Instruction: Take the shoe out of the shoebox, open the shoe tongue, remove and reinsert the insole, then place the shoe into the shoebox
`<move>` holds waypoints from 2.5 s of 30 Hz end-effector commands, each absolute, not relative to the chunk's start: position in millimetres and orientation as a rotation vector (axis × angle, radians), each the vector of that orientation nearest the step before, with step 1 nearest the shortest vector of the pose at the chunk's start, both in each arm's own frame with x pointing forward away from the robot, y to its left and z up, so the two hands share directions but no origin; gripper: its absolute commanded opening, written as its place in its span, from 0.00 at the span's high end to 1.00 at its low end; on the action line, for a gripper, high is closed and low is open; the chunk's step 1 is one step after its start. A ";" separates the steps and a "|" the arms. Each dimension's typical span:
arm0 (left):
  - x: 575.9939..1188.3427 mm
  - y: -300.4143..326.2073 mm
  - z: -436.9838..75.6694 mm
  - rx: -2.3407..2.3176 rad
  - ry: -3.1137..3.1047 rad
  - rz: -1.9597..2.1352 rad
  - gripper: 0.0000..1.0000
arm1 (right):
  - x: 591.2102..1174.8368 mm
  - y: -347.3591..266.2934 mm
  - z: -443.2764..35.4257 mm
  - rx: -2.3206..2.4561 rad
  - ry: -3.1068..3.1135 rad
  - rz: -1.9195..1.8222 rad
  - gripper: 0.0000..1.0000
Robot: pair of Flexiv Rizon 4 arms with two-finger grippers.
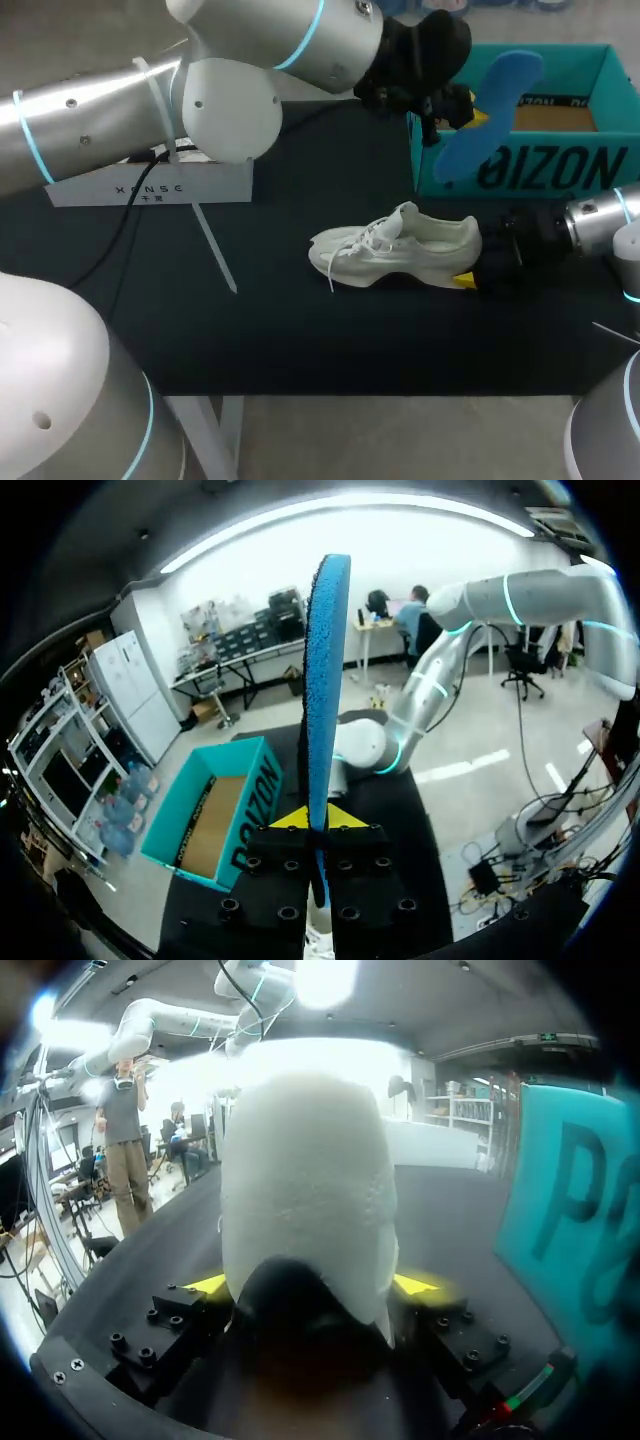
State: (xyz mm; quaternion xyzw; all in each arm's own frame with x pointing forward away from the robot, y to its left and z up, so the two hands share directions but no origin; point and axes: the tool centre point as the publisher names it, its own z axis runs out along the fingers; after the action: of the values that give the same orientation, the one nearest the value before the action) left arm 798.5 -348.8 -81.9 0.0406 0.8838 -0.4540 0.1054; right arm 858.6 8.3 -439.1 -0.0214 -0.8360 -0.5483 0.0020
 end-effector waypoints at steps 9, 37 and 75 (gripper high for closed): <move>799.4 -345.3 -84.0 0.142 2.579 -1.415 1.00 | 858.8 10.4 -448.1 -0.069 -2.624 -1.719 1.00; 866.2 -214.7 20.7 0.058 2.829 -1.693 1.00 | 858.8 10.4 -448.1 -0.069 -2.624 -1.719 1.00; 853.9 -171.7 14.6 -0.070 2.990 -2.005 1.00 | 857.8 -1.7 -441.5 -0.083 -2.641 -1.725 0.00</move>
State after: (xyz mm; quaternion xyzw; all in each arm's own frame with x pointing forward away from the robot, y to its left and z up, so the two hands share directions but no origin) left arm 853.7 -171.9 14.9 -0.0194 0.8086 -0.5422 -0.2277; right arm 860.5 5.8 -439.9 -0.0228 -0.8367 -0.5471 -0.0019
